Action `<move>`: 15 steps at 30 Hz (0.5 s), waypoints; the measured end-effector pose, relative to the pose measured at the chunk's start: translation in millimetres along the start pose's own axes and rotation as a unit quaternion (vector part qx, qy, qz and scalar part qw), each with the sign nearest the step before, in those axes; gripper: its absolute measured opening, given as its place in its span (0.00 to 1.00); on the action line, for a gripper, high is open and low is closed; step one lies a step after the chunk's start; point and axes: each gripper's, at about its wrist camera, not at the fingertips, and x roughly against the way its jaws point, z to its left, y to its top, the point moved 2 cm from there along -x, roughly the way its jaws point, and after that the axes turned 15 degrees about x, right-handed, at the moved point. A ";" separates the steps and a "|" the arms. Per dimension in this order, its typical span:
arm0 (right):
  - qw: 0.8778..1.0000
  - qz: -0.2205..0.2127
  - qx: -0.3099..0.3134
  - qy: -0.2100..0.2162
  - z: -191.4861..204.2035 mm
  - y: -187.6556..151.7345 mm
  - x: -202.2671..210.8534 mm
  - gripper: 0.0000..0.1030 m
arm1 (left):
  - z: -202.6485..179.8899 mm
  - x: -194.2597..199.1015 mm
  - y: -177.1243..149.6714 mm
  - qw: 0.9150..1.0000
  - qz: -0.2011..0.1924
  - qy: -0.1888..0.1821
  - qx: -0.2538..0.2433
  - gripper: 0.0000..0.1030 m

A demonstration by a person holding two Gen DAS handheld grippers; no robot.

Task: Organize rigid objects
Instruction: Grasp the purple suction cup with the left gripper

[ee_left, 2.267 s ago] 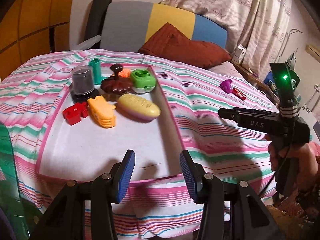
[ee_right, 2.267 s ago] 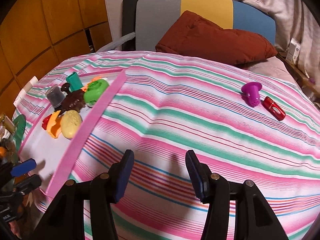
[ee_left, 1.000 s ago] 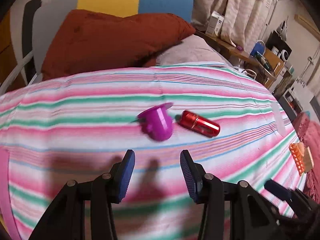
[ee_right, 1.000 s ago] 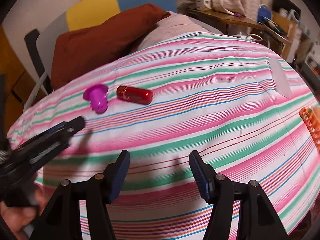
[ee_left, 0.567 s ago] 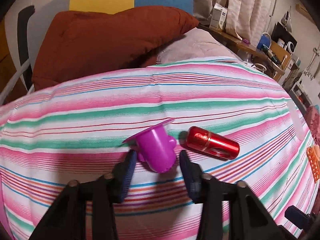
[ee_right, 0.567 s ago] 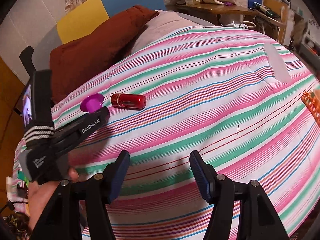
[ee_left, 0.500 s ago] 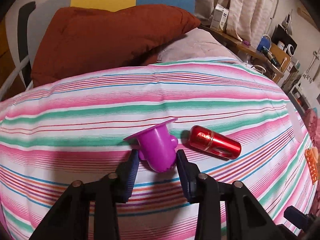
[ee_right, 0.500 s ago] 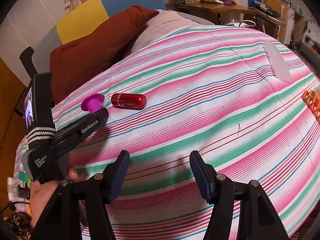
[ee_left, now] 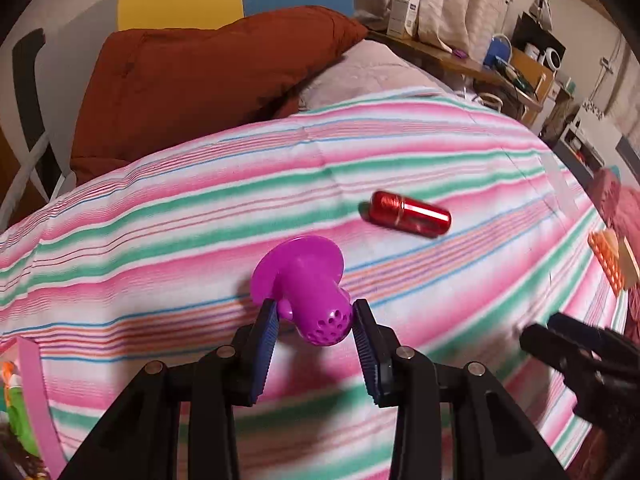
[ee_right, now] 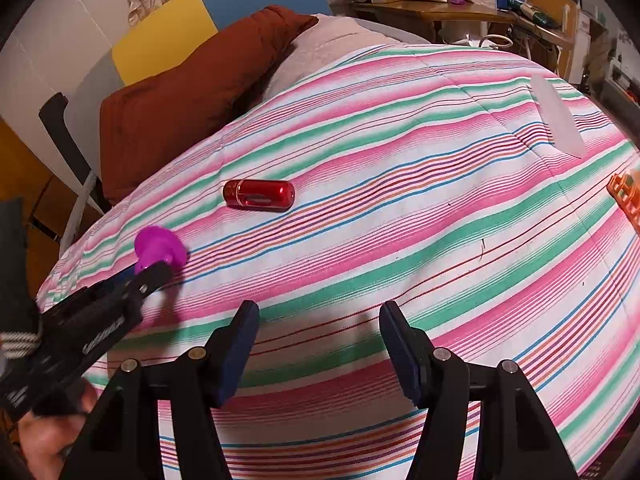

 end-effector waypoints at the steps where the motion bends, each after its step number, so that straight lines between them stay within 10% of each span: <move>1: 1.000 0.002 0.002 0.000 0.7 -0.6 -0.6 0.62 | 1.2 2.9 -0.8 1.000 0.004 -0.002 0.002 0.37; 15: 1.000 0.011 0.009 -0.007 0.4 -2.2 -5.2 0.62 | 15.3 13.8 -9.7 1.000 -0.014 0.012 -0.006 0.36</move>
